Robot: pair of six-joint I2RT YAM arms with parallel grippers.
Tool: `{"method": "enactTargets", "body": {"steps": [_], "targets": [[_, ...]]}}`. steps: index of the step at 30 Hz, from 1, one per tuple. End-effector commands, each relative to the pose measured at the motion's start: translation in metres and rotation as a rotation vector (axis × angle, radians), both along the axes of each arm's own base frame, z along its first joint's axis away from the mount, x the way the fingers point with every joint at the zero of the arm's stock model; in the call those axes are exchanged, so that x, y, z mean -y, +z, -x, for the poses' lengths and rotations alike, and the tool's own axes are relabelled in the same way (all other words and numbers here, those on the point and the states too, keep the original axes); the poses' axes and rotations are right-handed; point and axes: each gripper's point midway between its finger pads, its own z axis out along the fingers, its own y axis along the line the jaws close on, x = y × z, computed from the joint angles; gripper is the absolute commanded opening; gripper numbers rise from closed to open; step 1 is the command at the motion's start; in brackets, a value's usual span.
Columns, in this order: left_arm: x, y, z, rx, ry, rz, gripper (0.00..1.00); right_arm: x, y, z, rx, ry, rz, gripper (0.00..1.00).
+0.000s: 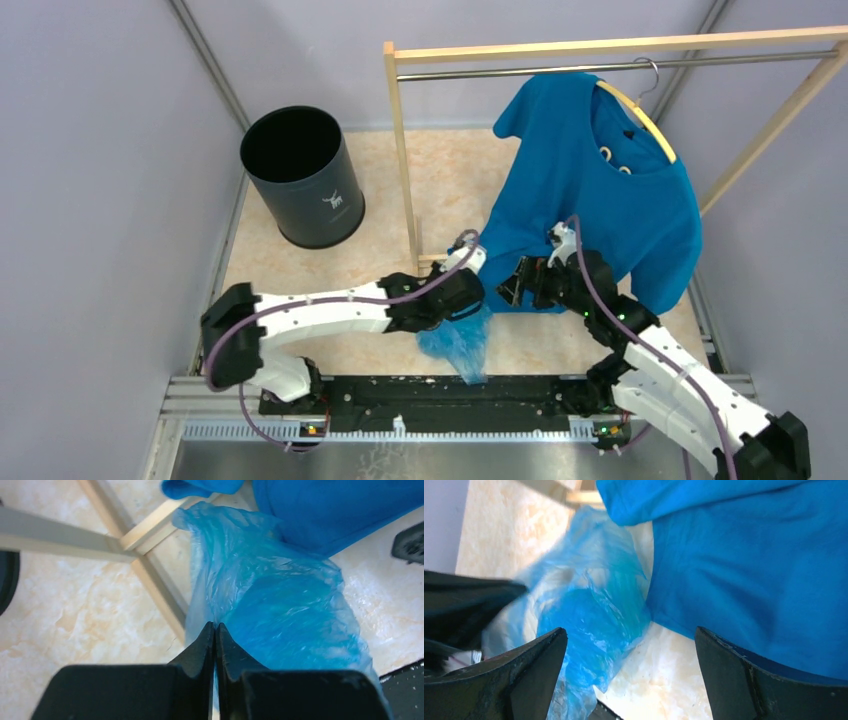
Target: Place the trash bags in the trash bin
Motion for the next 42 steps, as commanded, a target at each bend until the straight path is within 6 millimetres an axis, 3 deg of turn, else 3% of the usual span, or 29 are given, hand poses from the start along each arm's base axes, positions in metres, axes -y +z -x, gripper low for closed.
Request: {"method": "enactTargets", "body": {"steps": [1, 3, 11, 14, 22, 25, 29, 35, 37, 39, 40, 42], "targets": [[-0.035, 0.041, -0.008, 0.065, 0.083, 0.126, 0.06, -0.032, -0.001, 0.012, -0.002, 0.146, -0.019, 0.99], [-0.053, 0.043, -0.011, 0.055, 0.113, 0.169, 0.00, -0.045, -0.002, 0.016, -0.002, 0.172, -0.002, 0.99], [-0.128, 0.054, -0.026, 0.058, 0.259, 0.395, 0.00, -0.094, 0.002, 0.027, -0.046, 0.234, -0.075, 0.99], [-0.140, 0.062, -0.025, 0.079, 0.304, 0.463, 0.00, -0.106, 0.010, 0.026, -0.055, 0.236, -0.160, 0.99], [-0.156, 0.062, -0.018, 0.094, 0.367, 0.520, 0.00, -0.121, 0.035, 0.034, -0.064, 0.245, -0.345, 0.99], [-0.162, 0.067, -0.016, 0.107, 0.392, 0.554, 0.00, -0.125, 0.034, 0.035, -0.064, 0.245, -0.346, 0.99], [-0.155, 0.083, -0.012, 0.137, 0.338, 0.645, 0.00, -0.143, 0.034, 0.037, -0.077, 0.285, -0.360, 0.99], [-0.111, 0.087, 0.004, 0.033, 0.126, 0.748, 0.00, -0.209, 0.039, 0.052, -0.040, 0.419, -0.283, 0.91], [-0.100, 0.091, 0.008, 0.005, 0.073, 0.764, 0.00, -0.226, 0.036, 0.046, -0.033, 0.417, -0.262, 0.78], [-0.093, 0.100, 0.009, 0.000, 0.034, 0.782, 0.00, -0.234, 0.029, 0.041, -0.031, 0.431, -0.204, 0.55], [-0.090, 0.104, 0.010, -0.003, 0.021, 0.790, 0.00, -0.233, 0.026, 0.036, -0.023, 0.427, -0.145, 0.48], [-0.083, 0.115, 0.012, -0.008, -0.008, 0.822, 0.00, -0.216, 0.026, 0.021, 0.020, 0.358, 0.010, 0.44]]}}
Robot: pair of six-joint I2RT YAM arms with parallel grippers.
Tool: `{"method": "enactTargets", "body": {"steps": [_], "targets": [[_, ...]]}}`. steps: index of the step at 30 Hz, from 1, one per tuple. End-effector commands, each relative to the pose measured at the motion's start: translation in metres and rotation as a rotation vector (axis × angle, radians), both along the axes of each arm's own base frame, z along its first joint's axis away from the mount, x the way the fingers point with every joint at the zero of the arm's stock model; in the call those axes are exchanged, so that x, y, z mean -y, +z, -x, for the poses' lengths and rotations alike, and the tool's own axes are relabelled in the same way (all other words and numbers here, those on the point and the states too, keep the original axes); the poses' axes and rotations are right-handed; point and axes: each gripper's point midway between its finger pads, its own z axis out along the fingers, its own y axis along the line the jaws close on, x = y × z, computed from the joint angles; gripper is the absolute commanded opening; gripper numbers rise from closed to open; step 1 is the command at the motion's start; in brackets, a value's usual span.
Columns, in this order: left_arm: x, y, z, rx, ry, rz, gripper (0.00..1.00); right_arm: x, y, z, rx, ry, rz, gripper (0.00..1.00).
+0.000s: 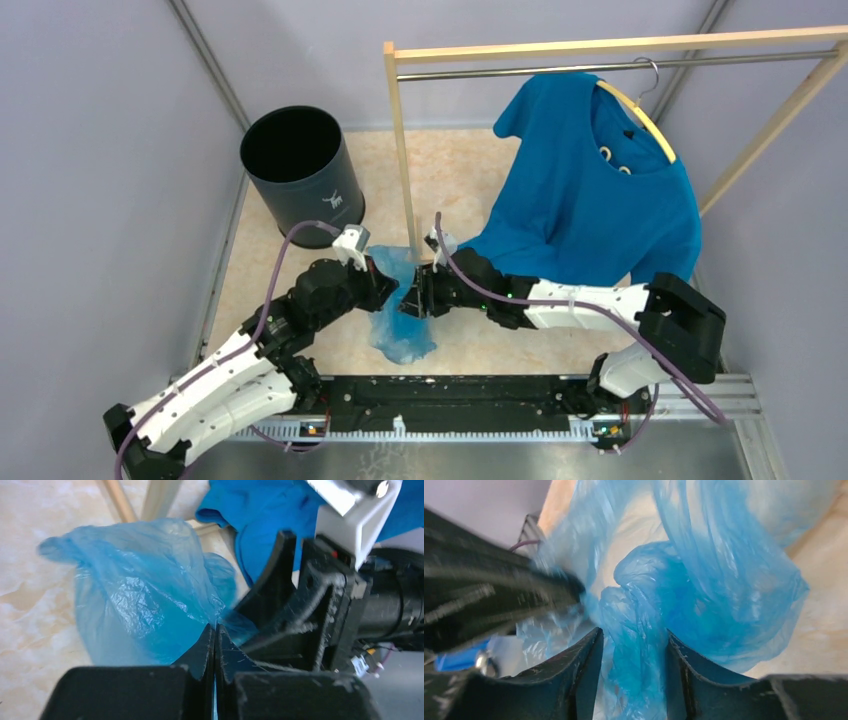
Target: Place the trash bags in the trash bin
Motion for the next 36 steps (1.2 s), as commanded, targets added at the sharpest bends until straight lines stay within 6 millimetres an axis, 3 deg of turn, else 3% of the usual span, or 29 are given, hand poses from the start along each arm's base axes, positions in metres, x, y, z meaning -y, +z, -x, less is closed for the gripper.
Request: {"method": "enactTargets", "body": {"steps": [1, 6, 8, 10, 13, 15, 19, 22, 28, 32, 36], "targets": [[0.030, 0.045, 0.007, 0.062, -0.144, 0.132, 0.00, 0.027, 0.019, -0.041, 0.208, -0.143, 0.228, 0.44], [0.047, 0.062, 0.009, 0.060, -0.189, 0.214, 0.00, 0.125, 0.051, -0.067, 0.382, -0.394, 0.512, 0.44], [0.052, 0.061, 0.005, 0.052, -0.182, 0.239, 0.00, 0.152, 0.066, -0.068, 0.417, -0.447, 0.565, 0.42], [0.057, 0.057, 0.000, 0.039, -0.170, 0.255, 0.00, 0.162, 0.079, -0.064, 0.423, -0.455, 0.561, 0.40], [0.069, 0.051, -0.003, 0.010, -0.191, 0.266, 0.00, 0.143, 0.087, -0.053, 0.401, -0.378, 0.446, 0.39], [0.077, 0.058, -0.004, 0.005, -0.217, 0.277, 0.00, 0.126, 0.084, -0.045, 0.372, -0.330, 0.345, 0.44], [0.079, 0.072, -0.005, 0.016, -0.225, 0.266, 0.00, 0.111, 0.052, -0.033, 0.286, -0.316, 0.217, 0.80], [0.069, 0.074, -0.005, 0.043, -0.202, 0.247, 0.00, 0.111, 0.034, -0.032, 0.192, -0.399, 0.121, 0.85], [0.058, 0.073, 0.002, 0.057, -0.180, 0.279, 0.00, 0.086, 0.015, -0.024, 0.110, -0.365, -0.045, 0.88], [0.058, 0.076, 0.006, 0.055, -0.196, 0.295, 0.00, 0.052, 0.009, -0.016, 0.070, -0.253, -0.084, 0.83], [0.065, 0.082, 0.010, 0.049, -0.232, 0.331, 0.00, 0.018, 0.032, -0.006, 0.038, -0.155, -0.297, 0.63]]}}
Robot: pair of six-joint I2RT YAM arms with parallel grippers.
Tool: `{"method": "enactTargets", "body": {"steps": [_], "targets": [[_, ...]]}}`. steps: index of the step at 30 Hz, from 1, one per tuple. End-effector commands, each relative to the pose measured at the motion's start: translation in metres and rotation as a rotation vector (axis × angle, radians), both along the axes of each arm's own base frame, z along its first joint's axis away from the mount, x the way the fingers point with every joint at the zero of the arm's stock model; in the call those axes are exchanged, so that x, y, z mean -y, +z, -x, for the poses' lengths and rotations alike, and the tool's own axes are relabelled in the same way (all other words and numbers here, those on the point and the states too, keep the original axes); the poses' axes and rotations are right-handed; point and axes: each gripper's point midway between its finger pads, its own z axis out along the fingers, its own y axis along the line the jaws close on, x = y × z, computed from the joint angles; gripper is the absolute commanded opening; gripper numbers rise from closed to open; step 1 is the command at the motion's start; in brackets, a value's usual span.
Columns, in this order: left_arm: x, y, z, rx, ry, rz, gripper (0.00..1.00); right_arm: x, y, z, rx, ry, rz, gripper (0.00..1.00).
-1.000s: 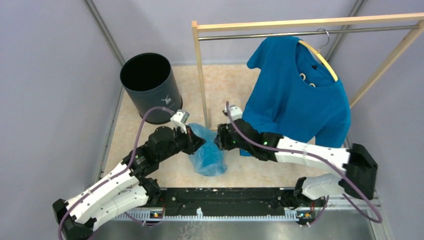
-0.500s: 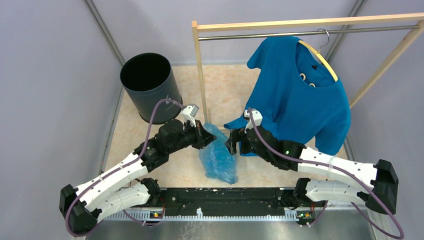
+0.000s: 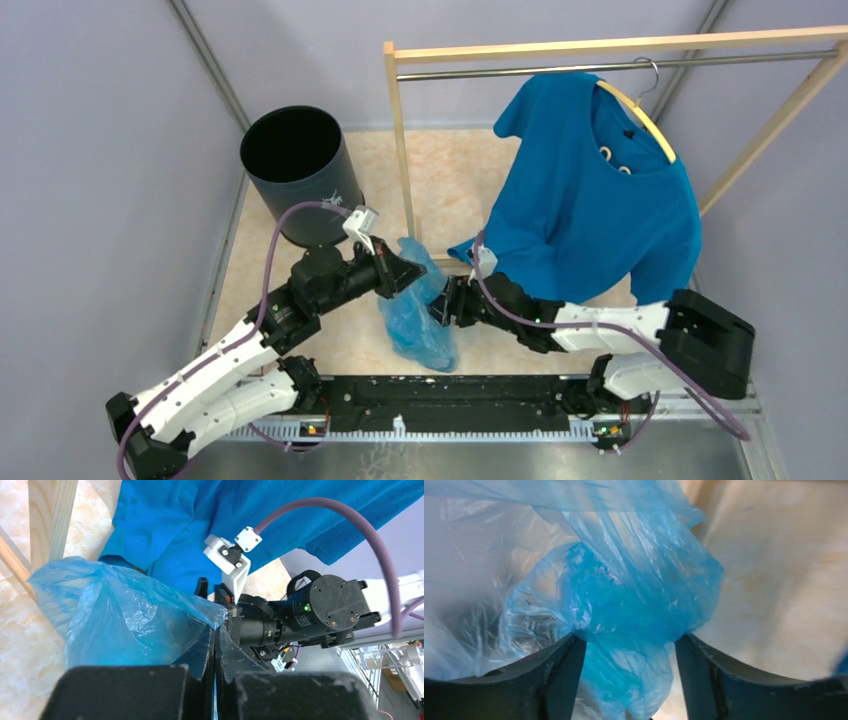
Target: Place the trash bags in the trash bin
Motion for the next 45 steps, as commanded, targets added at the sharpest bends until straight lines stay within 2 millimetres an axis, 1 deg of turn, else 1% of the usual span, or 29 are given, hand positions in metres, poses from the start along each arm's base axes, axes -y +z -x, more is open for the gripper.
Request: {"method": "enactTargets", "body": {"steps": [1, 2, 4, 6, 8, 9, 10, 11, 12, 13, 15, 16, 17, 18, 19, 20, 23, 25, 26, 28, 30, 31, 32, 34, 37, 40, 42, 44, 45], "targets": [[0.009, 0.011, 0.004, 0.008, -0.043, 0.064, 0.00, -0.053, 0.072, 0.008, 0.051, 0.123, -0.386, 0.54], [0.012, 0.011, 0.005, 0.004, -0.056, 0.073, 0.00, -0.052, 0.074, 0.007, 0.058, 0.121, -0.399, 0.45], [0.017, 0.015, 0.009, 0.005, -0.090, 0.088, 0.00, -0.046, 0.074, 0.003, 0.074, 0.112, -0.370, 0.19], [0.020, 0.021, 0.012, 0.008, -0.113, 0.102, 0.00, -0.028, 0.071, -0.006, 0.112, 0.056, -0.262, 0.02], [0.020, 0.024, 0.013, 0.016, -0.120, 0.109, 0.00, 0.003, 0.072, -0.019, 0.185, -0.035, -0.116, 0.00], [0.020, 0.026, 0.012, 0.026, -0.118, 0.111, 0.00, 0.023, 0.086, -0.025, 0.230, -0.089, -0.076, 0.00], [0.020, 0.027, 0.011, 0.034, -0.114, 0.112, 0.00, 0.040, 0.088, -0.031, 0.266, -0.138, -0.009, 0.00], [0.020, 0.027, 0.010, 0.041, -0.114, 0.113, 0.00, 0.057, 0.098, -0.034, 0.310, -0.172, 0.032, 0.00], [0.021, 0.026, 0.009, 0.041, -0.112, 0.114, 0.00, 0.076, 0.114, -0.035, 0.360, -0.201, 0.068, 0.00], [0.023, 0.030, 0.008, 0.054, -0.114, 0.128, 0.00, 0.090, 0.126, -0.037, 0.399, -0.224, 0.112, 0.00], [0.027, 0.030, 0.005, 0.053, -0.117, 0.128, 0.00, 0.113, 0.152, -0.039, 0.455, -0.260, 0.177, 0.00], [0.027, 0.028, 0.001, 0.047, -0.104, 0.119, 0.00, 0.119, 0.160, -0.038, 0.467, -0.259, 0.209, 0.00], [0.027, 0.024, -0.003, 0.035, -0.081, 0.108, 0.00, 0.121, 0.167, -0.038, 0.471, -0.248, 0.233, 0.00], [0.026, 0.019, -0.008, 0.023, -0.055, 0.094, 0.00, 0.117, 0.169, -0.037, 0.467, -0.219, 0.254, 0.00], [0.024, 0.013, -0.014, 0.012, -0.021, 0.080, 0.00, 0.109, 0.168, -0.036, 0.454, -0.178, 0.272, 0.00], [0.020, 0.007, -0.021, 0.000, 0.024, 0.067, 0.00, 0.094, 0.162, -0.031, 0.427, -0.110, 0.277, 0.00], [0.005, -0.023, -0.031, -0.068, 0.120, -0.017, 0.00, 0.047, 0.132, -0.021, 0.348, 0.030, 0.297, 0.00], [-0.015, -0.044, -0.038, -0.108, 0.227, -0.070, 0.00, 0.016, 0.100, -0.014, 0.294, 0.102, 0.324, 0.01], [-0.026, -0.053, -0.038, -0.125, 0.268, -0.084, 0.00, 0.004, 0.082, -0.011, 0.263, 0.130, 0.346, 0.04], [-0.046, -0.081, -0.034, -0.181, 0.332, -0.120, 0.00, -0.016, 0.051, -0.004, 0.196, 0.182, 0.382, 0.16], [-0.059, -0.106, -0.025, -0.234, 0.364, -0.137, 0.00, -0.030, 0.032, 0.001, 0.156, 0.237, 0.383, 0.33], [-0.063, -0.115, -0.021, -0.256, 0.370, -0.138, 0.00, -0.034, 0.030, 0.003, 0.153, 0.251, 0.379, 0.39], [-0.066, -0.125, -0.016, -0.277, 0.375, -0.142, 0.00, -0.035, 0.034, 0.003, 0.161, 0.252, 0.363, 0.47], [-0.071, -0.134, -0.011, -0.300, 0.387, -0.136, 0.00, -0.032, 0.051, 0.003, 0.195, 0.245, 0.315, 0.59], [-0.078, -0.133, -0.010, -0.294, 0.412, -0.126, 0.00, -0.018, 0.082, 0.007, 0.257, 0.229, 0.237, 0.79], [-0.083, -0.127, -0.014, -0.265, 0.437, -0.123, 0.00, 0.002, 0.104, 0.010, 0.294, 0.199, 0.202, 0.86], [-0.085, -0.123, -0.016, -0.249, 0.446, -0.129, 0.00, 0.022, 0.107, 0.006, 0.311, 0.142, 0.224, 0.91], [-0.086, -0.122, -0.017, -0.240, 0.449, -0.139, 0.00, 0.049, 0.101, -0.009, 0.323, 0.026, 0.281, 0.97], [-0.086, -0.122, -0.017, -0.238, 0.448, -0.142, 0.00, 0.062, 0.096, -0.018, 0.313, -0.021, 0.296, 0.99]]}}
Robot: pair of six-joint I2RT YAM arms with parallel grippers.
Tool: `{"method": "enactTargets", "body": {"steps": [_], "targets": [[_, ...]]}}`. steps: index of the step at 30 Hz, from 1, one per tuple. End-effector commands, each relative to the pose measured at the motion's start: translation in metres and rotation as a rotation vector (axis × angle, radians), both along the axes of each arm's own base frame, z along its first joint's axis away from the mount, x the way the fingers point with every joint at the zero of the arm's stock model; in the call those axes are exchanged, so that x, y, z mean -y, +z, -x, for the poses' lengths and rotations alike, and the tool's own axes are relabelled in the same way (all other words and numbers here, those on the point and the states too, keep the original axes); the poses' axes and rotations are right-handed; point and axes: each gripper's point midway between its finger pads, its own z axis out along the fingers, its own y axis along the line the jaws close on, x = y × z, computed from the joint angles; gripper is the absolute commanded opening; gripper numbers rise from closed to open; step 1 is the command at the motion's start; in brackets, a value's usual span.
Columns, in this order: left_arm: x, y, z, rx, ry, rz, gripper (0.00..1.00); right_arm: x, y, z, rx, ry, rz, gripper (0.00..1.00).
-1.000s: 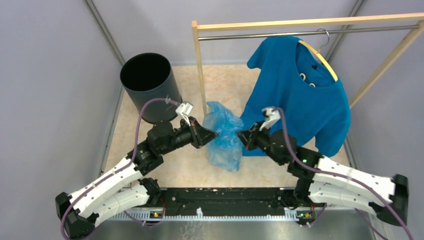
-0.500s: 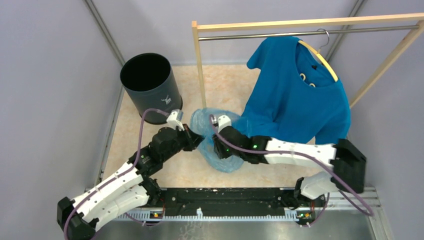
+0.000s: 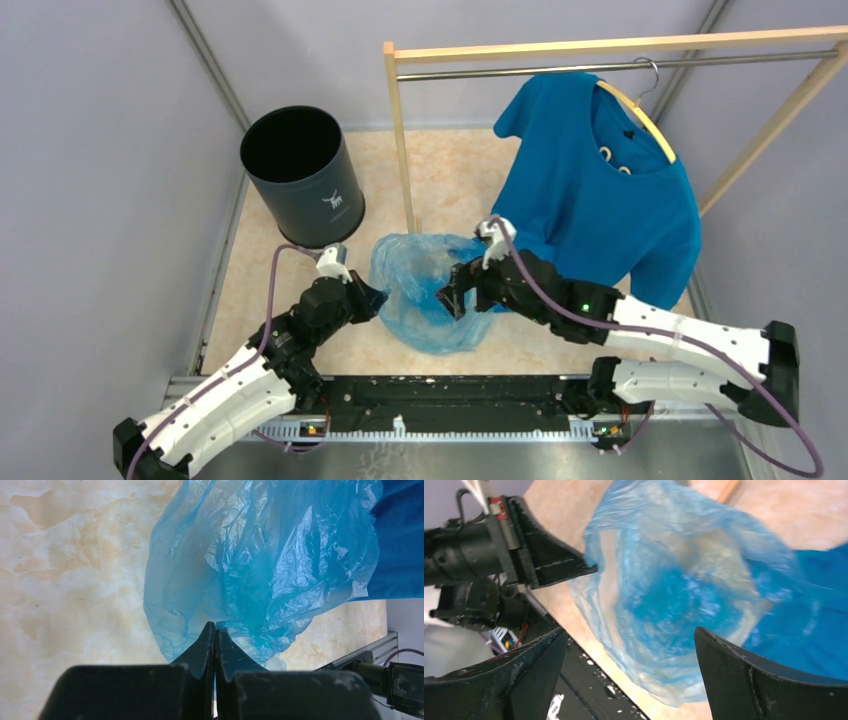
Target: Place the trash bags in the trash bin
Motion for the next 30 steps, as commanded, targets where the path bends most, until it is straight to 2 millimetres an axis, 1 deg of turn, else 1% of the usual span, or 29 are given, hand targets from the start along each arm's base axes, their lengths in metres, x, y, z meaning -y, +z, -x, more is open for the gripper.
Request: {"method": "enactTargets", "body": {"steps": [1, 3, 5, 7, 9, 11, 15, 17, 18, 19, 21, 22, 23, 24, 25, 26, 27, 28, 29, 30], "targets": [[-0.003, 0.016, -0.009, 0.050, 0.032, -0.001, 0.00, 0.057, -0.024, -0.034, 0.022, -0.218, 0.078, 0.99], [-0.002, 0.017, -0.009, 0.048, 0.026, -0.001, 0.00, 0.076, -0.039, -0.053, -0.021, -0.279, 0.072, 0.99], [-0.001, 0.017, -0.008, 0.046, 0.020, 0.003, 0.00, 0.086, -0.052, -0.068, -0.073, -0.294, 0.035, 0.99], [0.001, 0.019, -0.008, 0.049, 0.013, 0.010, 0.00, 0.088, -0.061, -0.079, -0.099, -0.295, 0.008, 0.98], [0.001, 0.021, -0.007, 0.052, 0.011, 0.014, 0.00, 0.091, -0.073, -0.088, -0.106, -0.318, 0.039, 0.98], [0.000, 0.023, -0.007, 0.056, 0.009, 0.017, 0.00, 0.090, -0.092, -0.094, -0.143, -0.324, 0.092, 0.97], [0.001, 0.025, -0.006, 0.061, 0.000, 0.017, 0.00, 0.068, -0.111, -0.095, -0.198, -0.243, 0.082, 0.90], [0.001, 0.024, -0.006, 0.062, -0.006, 0.013, 0.00, 0.066, -0.119, -0.100, -0.206, -0.248, 0.098, 0.77], [0.001, 0.024, -0.006, 0.062, -0.007, 0.011, 0.00, 0.068, -0.123, -0.104, -0.201, -0.267, 0.123, 0.69], [0.002, 0.025, -0.006, 0.062, -0.010, 0.010, 0.00, 0.072, -0.127, -0.108, -0.195, -0.288, 0.151, 0.59], [0.004, 0.027, -0.005, 0.062, -0.021, 0.016, 0.00, 0.077, -0.126, -0.115, -0.181, -0.315, 0.193, 0.30], [0.005, 0.029, -0.005, 0.060, -0.020, 0.026, 0.00, 0.078, -0.122, -0.117, -0.172, -0.313, 0.206, 0.13], [0.008, 0.037, -0.005, 0.055, -0.014, 0.057, 0.00, 0.079, -0.115, -0.117, -0.162, -0.299, 0.221, 0.01], [0.017, 0.053, -0.007, 0.081, -0.041, 0.102, 0.00, 0.078, -0.104, -0.118, -0.146, -0.292, 0.221, 0.00], [0.030, 0.079, -0.008, 0.143, -0.098, 0.151, 0.00, 0.079, -0.087, -0.119, -0.123, -0.285, 0.219, 0.00], [0.041, 0.105, -0.011, 0.205, -0.152, 0.181, 0.00, 0.083, -0.066, -0.120, -0.090, -0.295, 0.220, 0.00], [0.051, 0.144, -0.016, 0.272, -0.188, 0.203, 0.00, 0.088, -0.035, -0.119, -0.045, -0.302, 0.198, 0.00], [0.057, 0.176, -0.021, 0.325, -0.211, 0.208, 0.00, 0.094, -0.003, -0.117, 0.001, -0.306, 0.175, 0.00], [0.065, 0.201, -0.020, 0.356, -0.264, 0.205, 0.00, 0.100, 0.032, -0.111, 0.050, -0.303, 0.135, 0.00], [0.072, 0.233, -0.017, 0.401, -0.310, 0.217, 0.00, 0.105, 0.068, -0.102, 0.101, -0.294, 0.081, 0.00]]}}
